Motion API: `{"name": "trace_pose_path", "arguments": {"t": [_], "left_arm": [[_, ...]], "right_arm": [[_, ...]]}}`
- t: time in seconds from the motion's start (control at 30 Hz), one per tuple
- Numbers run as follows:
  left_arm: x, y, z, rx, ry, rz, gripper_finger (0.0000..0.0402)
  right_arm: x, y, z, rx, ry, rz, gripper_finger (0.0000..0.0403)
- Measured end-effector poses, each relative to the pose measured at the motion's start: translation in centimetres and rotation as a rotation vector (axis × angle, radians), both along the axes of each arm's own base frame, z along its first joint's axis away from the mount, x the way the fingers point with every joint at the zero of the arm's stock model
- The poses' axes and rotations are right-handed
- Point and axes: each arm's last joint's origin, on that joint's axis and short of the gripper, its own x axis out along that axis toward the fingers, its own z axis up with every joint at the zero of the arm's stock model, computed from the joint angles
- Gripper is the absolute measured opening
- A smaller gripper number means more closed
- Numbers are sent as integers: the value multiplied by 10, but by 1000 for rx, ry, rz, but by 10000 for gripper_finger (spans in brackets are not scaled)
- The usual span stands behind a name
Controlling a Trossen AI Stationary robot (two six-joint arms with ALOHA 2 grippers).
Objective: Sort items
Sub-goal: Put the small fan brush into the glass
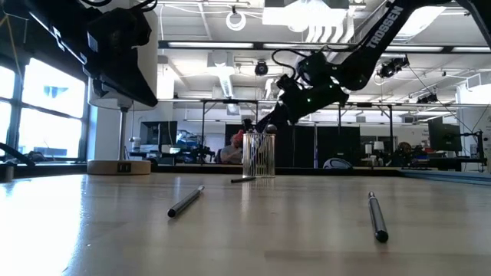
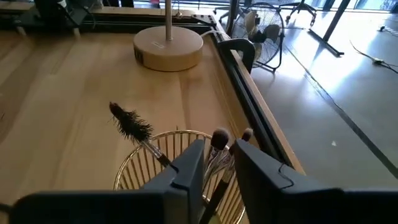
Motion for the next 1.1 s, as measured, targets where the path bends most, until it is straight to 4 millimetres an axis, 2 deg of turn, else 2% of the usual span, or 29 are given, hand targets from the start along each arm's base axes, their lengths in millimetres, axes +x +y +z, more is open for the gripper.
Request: {"name": "trace_pose_path", "arguments": {"t": [0.1, 0.23, 0.37, 0.5, 0.63, 0.87, 1.0, 1.1], "left_arm": [[0, 0, 0, -2, -1, 2, 1], [0, 0, 0, -2, -1, 3, 1], [0, 0, 0, -23, -10, 13, 1], [2, 1, 2, 5, -43, 54, 6], [1, 2, 2, 42, -45, 92, 51], [2, 3, 3, 66, -59, 113, 174], [4, 1, 9, 47, -58, 76, 196], [7, 0, 24, 1, -47, 101, 197]], "right_arm": [[-3, 1, 15, -40, -17, -49, 116], [-13, 10, 52, -98, -64, -105, 148], [-24, 38, 91, -41, -106, -85, 157], [-31, 76, 114, 147, -96, -69, 141], [-31, 119, 114, 285, 34, -106, 113], [-32, 187, 89, 442, 329, -332, 62], [-39, 223, 79, 492, 444, -417, 37], [-43, 246, 72, 460, 490, -372, 15]]}}
